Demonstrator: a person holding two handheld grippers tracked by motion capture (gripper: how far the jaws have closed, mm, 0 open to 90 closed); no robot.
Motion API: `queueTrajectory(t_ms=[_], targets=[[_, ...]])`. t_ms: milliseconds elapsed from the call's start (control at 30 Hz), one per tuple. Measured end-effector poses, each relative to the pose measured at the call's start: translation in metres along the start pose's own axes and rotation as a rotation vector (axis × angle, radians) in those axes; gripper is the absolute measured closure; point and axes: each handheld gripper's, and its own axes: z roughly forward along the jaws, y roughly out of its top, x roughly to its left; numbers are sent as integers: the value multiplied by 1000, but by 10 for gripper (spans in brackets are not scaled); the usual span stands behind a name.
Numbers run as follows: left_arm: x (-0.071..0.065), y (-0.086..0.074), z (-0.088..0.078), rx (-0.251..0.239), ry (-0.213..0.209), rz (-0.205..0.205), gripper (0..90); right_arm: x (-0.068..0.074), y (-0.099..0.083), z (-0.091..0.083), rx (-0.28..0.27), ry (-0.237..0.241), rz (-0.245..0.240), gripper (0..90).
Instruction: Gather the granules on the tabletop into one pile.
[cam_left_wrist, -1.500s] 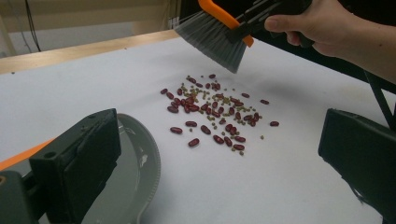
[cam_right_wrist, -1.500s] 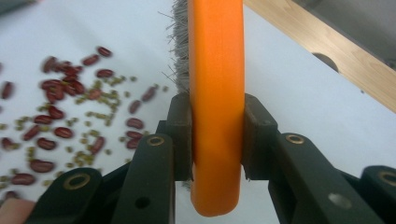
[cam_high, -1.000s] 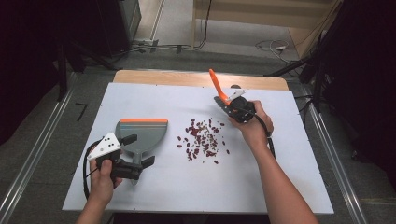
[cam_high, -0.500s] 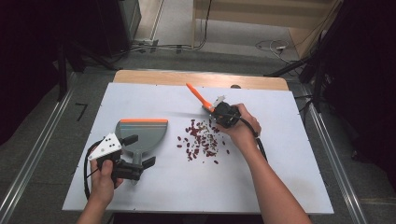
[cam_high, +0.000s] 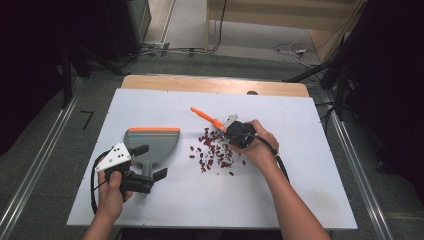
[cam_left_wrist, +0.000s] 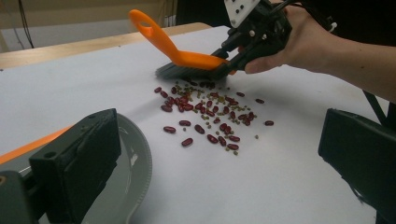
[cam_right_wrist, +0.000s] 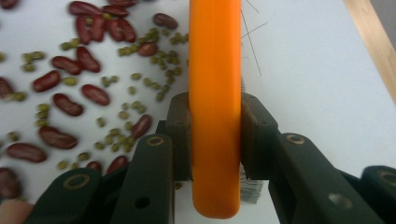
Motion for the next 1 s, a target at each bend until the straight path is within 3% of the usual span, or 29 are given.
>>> queueTrajectory(t_ms=[433, 500, 733, 833, 1000], targets=[[-2, 1, 0, 0, -3, 5, 0, 22, -8, -23, -15, 80, -84, 677], [-2, 1, 0, -2, -2, 3, 0, 23, -9, -25, -32, 50, -77, 678], [2, 1, -5, -12, 13, -8, 0, 0, -3, -34, -94, 36, -9, 688], [3, 1, -5, -19, 14, -13, 0, -5, 9, -30, -91, 8, -20, 689], [3, 0, -6, -18, 14, -15, 0, -9, 29, -11, -53, 9, -44, 691]])
